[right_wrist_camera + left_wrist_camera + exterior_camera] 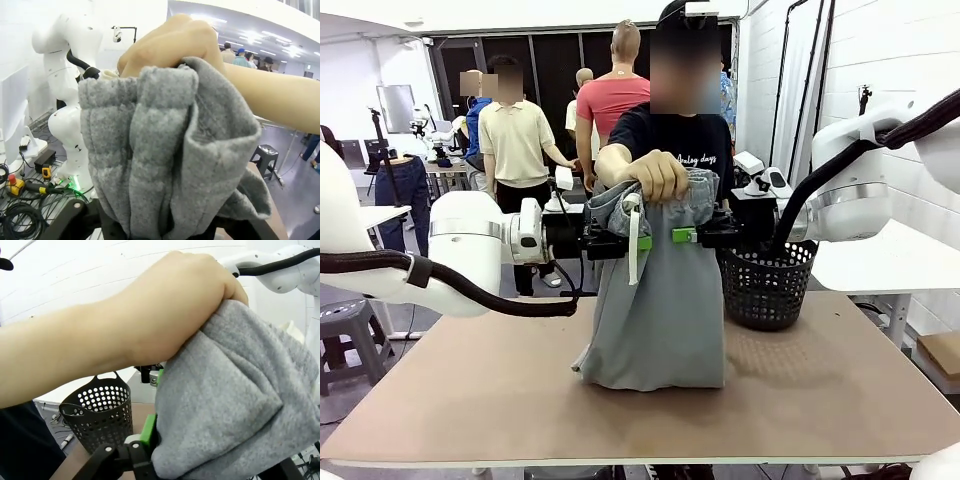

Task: Fold the training pants.
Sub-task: Release the ends of the Training pants and then grab the overlapped ends.

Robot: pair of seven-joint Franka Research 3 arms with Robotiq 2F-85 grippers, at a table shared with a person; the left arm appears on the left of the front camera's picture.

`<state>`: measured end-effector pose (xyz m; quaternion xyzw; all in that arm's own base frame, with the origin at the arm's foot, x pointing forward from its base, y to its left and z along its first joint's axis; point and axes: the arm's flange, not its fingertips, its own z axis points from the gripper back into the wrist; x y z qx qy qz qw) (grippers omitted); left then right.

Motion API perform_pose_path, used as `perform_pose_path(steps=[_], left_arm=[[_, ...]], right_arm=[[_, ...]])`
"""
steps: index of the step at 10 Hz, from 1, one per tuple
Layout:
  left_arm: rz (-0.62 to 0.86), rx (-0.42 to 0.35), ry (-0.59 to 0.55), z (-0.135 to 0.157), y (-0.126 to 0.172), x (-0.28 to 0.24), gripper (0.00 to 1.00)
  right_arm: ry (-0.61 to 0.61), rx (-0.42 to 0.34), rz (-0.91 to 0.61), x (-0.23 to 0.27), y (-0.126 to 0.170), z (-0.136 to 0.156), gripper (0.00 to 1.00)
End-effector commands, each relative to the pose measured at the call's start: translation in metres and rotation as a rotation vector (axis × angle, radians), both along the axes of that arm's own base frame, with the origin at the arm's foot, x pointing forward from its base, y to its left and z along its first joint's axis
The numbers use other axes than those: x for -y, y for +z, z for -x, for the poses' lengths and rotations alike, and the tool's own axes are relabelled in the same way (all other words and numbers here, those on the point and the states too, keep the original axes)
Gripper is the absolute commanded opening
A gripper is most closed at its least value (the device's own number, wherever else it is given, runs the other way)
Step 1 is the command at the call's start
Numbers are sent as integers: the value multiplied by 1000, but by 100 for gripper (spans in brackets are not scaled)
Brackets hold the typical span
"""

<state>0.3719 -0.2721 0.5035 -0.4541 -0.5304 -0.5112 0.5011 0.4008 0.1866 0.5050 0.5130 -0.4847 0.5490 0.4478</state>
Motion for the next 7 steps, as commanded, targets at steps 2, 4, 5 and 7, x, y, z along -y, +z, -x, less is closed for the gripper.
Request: perform_pose_path(steps=[2,4,5,7], left_arm=[[24,12,55,-2,2,3,0],[18,11,67,-5,3,-2,0],[25,4,66,-5,2,-2,0],[58,20,74,-3,6,-1,0]], right_arm=[[13,-49,-11,0,5,-3,0],[18,-47,-13,-3,4,-4,0],[25,-49,-6,-2,4,-3,0],[37,-54,30,0,3,-2,0]])
